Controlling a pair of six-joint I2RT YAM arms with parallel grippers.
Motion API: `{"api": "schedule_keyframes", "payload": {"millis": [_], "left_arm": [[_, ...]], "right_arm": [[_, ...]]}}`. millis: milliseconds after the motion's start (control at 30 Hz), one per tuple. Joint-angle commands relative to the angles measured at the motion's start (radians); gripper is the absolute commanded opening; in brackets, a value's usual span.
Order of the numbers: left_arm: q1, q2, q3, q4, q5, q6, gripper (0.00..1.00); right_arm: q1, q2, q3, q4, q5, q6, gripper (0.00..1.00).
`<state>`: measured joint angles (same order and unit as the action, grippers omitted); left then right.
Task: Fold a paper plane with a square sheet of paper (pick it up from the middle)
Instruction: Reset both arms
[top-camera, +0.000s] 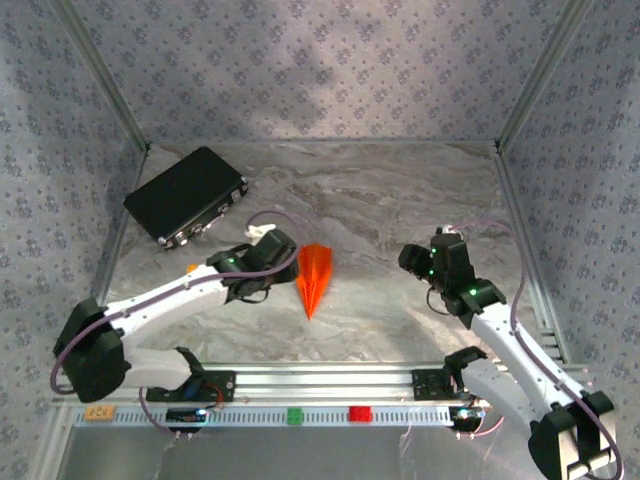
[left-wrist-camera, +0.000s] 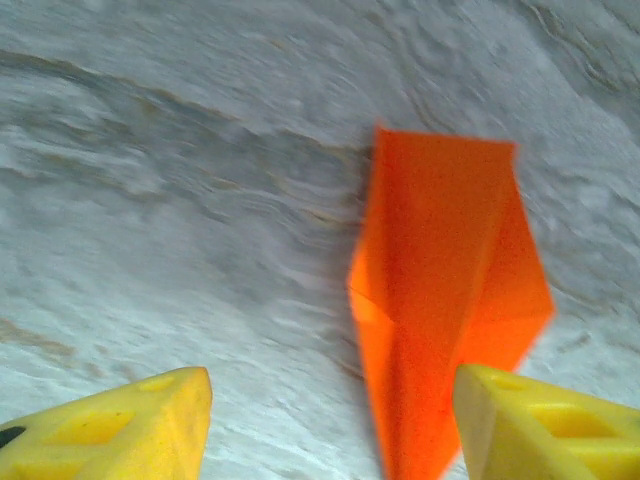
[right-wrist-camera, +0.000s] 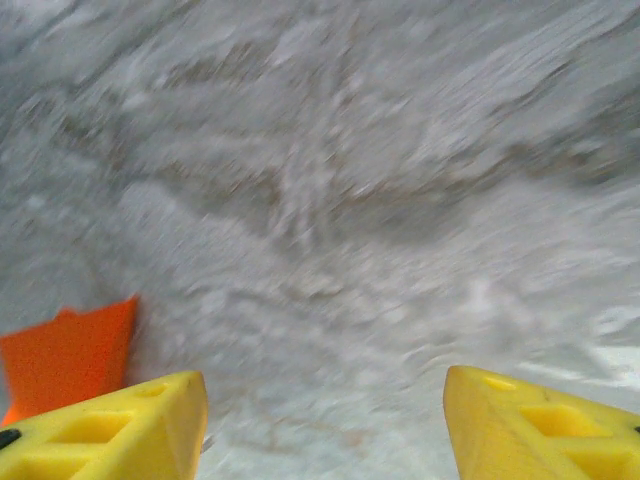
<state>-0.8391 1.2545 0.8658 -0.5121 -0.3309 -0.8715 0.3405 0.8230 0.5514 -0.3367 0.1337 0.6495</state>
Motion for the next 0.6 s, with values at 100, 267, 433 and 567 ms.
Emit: {"api": "schedule_keyframes", "payload": {"millis": [100, 267, 433, 567], "left_arm": [[0.154, -0.166, -0.096, 0.005, -0.040, 0.116, 0.74], [0.342, -0.244, -0.140, 0.005, -0.015, 0.196, 1.00], [0.468, -0.279, -0.149, 0.003, -0.065, 0.233, 1.00], [0.525, -0.298, -0.178, 0.073, -0.141, 0.292, 1.00]], "right_arm": [[-0.027, -0.029, 0.011, -0.029, 0.407, -0.160, 0.70], [-0.088, 0.054, -0.105, 0.243, 0.458, -0.392, 0.82], [-0.215, 0.209, -0.084, 0.329, 0.347, -0.434, 0.85], [-0.254, 0.312, -0.141, 0.586, 0.232, -0.526, 0.84]]}}
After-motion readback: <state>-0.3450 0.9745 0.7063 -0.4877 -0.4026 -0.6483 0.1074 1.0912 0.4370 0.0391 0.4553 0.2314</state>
